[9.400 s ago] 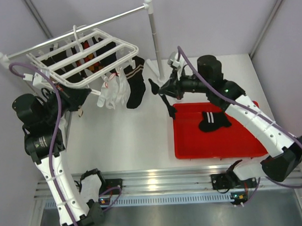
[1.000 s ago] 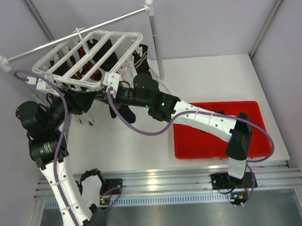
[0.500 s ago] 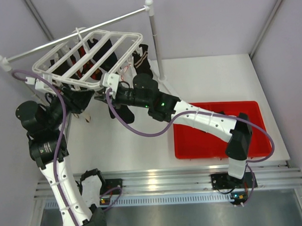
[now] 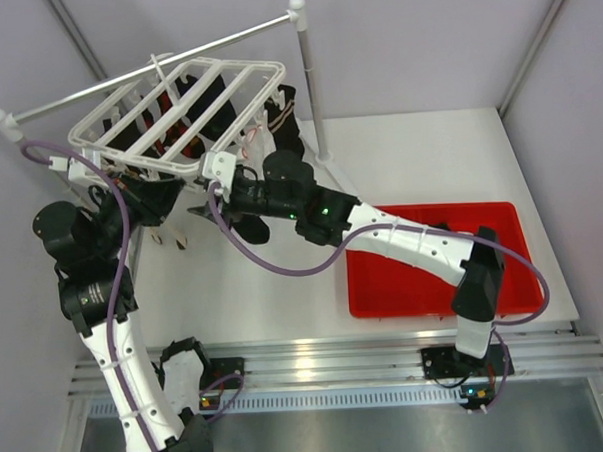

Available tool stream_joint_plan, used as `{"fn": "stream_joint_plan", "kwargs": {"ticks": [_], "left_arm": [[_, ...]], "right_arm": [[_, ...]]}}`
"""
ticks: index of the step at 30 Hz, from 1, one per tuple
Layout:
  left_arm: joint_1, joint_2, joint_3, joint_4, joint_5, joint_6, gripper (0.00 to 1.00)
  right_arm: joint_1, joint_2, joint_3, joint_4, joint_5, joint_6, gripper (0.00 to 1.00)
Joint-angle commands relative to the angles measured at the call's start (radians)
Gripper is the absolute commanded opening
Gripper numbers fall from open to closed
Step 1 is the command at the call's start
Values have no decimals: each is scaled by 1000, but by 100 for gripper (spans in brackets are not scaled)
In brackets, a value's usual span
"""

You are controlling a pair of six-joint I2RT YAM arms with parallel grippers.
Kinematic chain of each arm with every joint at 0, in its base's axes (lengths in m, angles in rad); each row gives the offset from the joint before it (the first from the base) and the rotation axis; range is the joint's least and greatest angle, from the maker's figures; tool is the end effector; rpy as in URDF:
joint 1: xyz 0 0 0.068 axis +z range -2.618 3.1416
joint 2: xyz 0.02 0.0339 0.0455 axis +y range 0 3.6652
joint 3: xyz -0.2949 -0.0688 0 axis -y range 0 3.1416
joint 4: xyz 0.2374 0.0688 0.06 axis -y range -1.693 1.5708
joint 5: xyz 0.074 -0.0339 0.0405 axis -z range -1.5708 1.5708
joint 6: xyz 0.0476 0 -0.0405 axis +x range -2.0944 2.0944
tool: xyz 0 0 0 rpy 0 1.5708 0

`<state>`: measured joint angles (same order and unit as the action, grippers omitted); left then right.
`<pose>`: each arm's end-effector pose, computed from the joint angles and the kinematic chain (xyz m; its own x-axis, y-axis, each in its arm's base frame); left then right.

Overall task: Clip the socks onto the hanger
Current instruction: Open the clamp at the hanger, then pick up the sock from the bin.

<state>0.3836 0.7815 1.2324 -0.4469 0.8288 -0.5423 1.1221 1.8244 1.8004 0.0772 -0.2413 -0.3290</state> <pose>0.1099 0.0065 0.4791 -0.2191 -0.4645 -0.8580 0.3708 0.7738 -0.5136 0.1862 0.4129 0.4596 0.3380 -0.0213 -0.9409 -0.9185 0.2106 -0.3347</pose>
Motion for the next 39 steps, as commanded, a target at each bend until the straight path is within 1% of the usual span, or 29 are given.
{"fn": "stream_joint_plan", "kwargs": {"ticks": [1,3,4,5,6,7,9,11,12,13,15,16,18,19,20,21,22,23,24,25,26,27,28,29,30,33,34,39], "left_arm": [[0,7,-8,71,7,-19,0],[0,2,-11,73,9,-19,0],[1,1,-16,74,10,-19,0],[0,1,-17,76,9,-18,0],[0,-1,-19,74,7,-18,0],[0,-2,-24,77,7,-18,0],[0,-4,-28,82,9,-22,0],[0,-2,-33,82,13,-22,0],[0,-2,-33,85,16,-21,0],[0,-4,-34,88,18,-19,0],[0,-5,-34,88,16,-18,0],[0,-8,-33,88,16,-15,0],[0,-10,-34,89,16,-15,0],[0,-11,-36,86,15,-15,0],[0,-11,-36,88,15,-16,0],[0,-11,-36,89,15,-16,0],[0,-13,-36,89,16,-16,0],[0,-13,-37,88,18,-16,0],[0,-11,-37,88,16,-16,0],[0,-11,-39,88,16,-16,0],[1,-11,-39,89,18,-16,0],[0,-11,-39,89,20,-16,0],[1,-10,-40,88,20,-18,0],[0,-10,-40,89,21,-16,0],[1,-11,-42,88,23,-12,0],[0,-7,-42,88,26,-2,0],[0,-7,-40,88,26,-2,0],[1,-8,-40,88,18,1,0]], "right_arm": [[22,-102,-31,-58,-18,-2,57],[22,-167,-84,-114,-29,-10,68],[21,-190,-152,-151,-29,-22,75],[21,-217,-189,-166,-27,-33,77],[18,-268,-228,-183,-26,-42,84],[16,-295,-299,-200,-24,-65,87],[5,-370,-366,-260,-19,-87,91],[-30,-419,-459,-319,-29,-90,99],[-51,-462,-490,-338,-38,-87,100],[-114,-482,-550,-350,-65,-70,100],[-198,-530,-602,-402,-99,-55,100],[-290,-537,-643,-431,-111,-54,100],[-381,-553,-685,-509,-144,-88,95],[-481,-556,-719,-534,-171,-111,91],[-533,-556,-736,-554,-177,-120,89],[-620,-554,-752,-583,-176,-128,87],[-663,-553,-786,-588,-173,-143,81],[-701,-554,-806,-580,-153,-143,78],[-769,-554,-828,-565,-132,-139,75],[-795,-550,-869,-544,-101,-160,71],[-824,-545,-886,-536,-96,-186,69],[-890,-522,-901,-525,-92,-230,65],[-925,-507,-909,-515,-92,-261,63],[-959,-482,-906,-525,-117,-296,62],[-1020,-434,-898,-530,-130,-347,61],[-1064,-343,-849,-551,-147,-386,58],[-1076,-327,-833,-550,-147,-390,55],[-1076,-271,-842,-479,-156,-361,52]]}}
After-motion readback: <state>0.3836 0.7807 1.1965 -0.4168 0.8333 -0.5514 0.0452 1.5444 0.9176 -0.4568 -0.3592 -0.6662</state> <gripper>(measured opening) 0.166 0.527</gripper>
